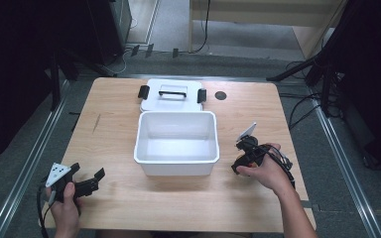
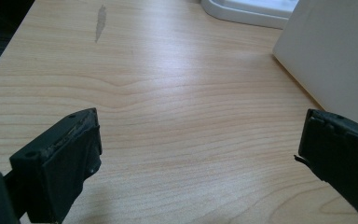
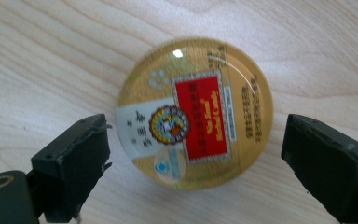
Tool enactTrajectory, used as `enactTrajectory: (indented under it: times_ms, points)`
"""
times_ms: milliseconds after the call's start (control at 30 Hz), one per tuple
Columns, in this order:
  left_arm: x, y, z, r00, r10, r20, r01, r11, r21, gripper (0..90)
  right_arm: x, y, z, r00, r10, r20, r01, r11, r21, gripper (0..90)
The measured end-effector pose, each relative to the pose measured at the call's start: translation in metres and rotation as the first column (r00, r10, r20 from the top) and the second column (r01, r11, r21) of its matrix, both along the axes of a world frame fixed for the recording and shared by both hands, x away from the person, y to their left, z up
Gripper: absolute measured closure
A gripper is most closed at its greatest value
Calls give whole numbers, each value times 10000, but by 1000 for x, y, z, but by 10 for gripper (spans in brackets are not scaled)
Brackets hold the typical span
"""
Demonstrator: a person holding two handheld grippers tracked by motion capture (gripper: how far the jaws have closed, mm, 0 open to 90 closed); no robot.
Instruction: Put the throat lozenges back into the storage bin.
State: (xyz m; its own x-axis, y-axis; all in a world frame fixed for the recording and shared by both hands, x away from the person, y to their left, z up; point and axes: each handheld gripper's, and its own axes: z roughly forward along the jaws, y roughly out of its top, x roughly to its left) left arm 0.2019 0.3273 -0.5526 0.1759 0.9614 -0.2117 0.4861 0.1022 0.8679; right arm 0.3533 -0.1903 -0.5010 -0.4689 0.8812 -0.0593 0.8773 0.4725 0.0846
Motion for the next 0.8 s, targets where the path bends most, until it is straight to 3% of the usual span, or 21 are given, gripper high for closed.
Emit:
enactTrajectory:
  times_ms: [200,333,467,633,800]
  points:
    - [0,0,0,10000,7,-3,-7,10000,-1,0,6,4,-6,9988,-434,-208,431,9990,-145,138]
    - [0,0,0,10000,19,3,-19,10000,-13,0,7,4,-8,9990,-357,-285,353,9993,-130,201]
    - [0,0,0,10000,19,-4,-19,10000,-7,0,5,6,-6,9990,-278,-339,280,9996,35,204]
    - [0,0,0,10000,19,1,-19,10000,4,0,3,5,2,9995,-225,-206,228,9996,161,204]
    - [0,0,0,10000,15,2,-15,10000,23,0,2,5,21,10000,-51,-4,51,9993,366,204]
